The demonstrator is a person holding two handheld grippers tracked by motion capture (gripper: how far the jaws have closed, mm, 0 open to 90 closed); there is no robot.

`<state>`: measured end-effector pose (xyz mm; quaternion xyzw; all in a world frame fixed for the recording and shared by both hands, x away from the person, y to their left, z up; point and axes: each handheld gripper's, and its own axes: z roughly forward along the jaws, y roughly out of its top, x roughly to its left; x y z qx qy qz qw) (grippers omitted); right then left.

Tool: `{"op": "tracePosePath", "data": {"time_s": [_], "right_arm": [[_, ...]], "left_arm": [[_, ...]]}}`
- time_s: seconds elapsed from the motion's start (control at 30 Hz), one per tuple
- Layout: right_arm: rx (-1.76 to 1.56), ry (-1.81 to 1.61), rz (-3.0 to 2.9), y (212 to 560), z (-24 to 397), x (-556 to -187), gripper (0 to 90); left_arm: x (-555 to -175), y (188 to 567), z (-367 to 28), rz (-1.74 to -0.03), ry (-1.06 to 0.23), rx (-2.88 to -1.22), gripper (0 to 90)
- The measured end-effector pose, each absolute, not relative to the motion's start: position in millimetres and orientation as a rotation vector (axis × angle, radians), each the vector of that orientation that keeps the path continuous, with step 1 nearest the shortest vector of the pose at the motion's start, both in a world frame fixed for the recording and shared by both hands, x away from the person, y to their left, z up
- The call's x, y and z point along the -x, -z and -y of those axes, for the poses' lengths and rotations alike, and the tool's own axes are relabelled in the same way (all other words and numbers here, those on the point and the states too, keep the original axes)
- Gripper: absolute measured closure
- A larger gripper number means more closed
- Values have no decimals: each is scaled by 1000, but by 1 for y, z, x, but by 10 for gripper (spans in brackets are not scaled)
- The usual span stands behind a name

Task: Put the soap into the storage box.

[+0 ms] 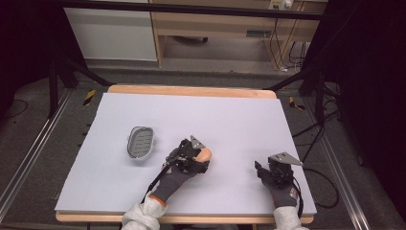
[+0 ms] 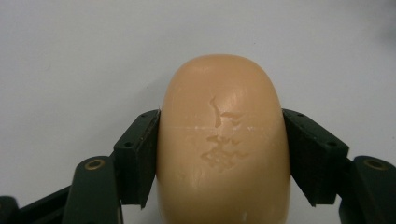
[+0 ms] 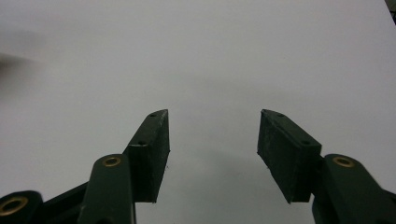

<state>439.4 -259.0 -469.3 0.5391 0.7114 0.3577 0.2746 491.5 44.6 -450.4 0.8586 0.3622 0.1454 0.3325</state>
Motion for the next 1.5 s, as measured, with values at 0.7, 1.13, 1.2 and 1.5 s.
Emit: {"op": "tracePosePath", "data": {"time_s": [0.7, 1.13, 1.2, 1.5], "right_arm": [[-1452, -963, -1913, 470, 259, -439, 438], [-1453, -963, -1911, 470, 259, -439, 437], [-1456, -965, -1910, 469, 258, -439, 437], [-1450, -962, -1909, 470, 258, -439, 438]], "left_arm": [[-485, 424, -71, -957, -420, -2185, 320], [-484, 408, -91, -980, -453, -2136, 320], [-484, 406, -92, -979, -459, -2135, 320], [-484, 395, -110, -1002, -486, -2098, 320]]}}
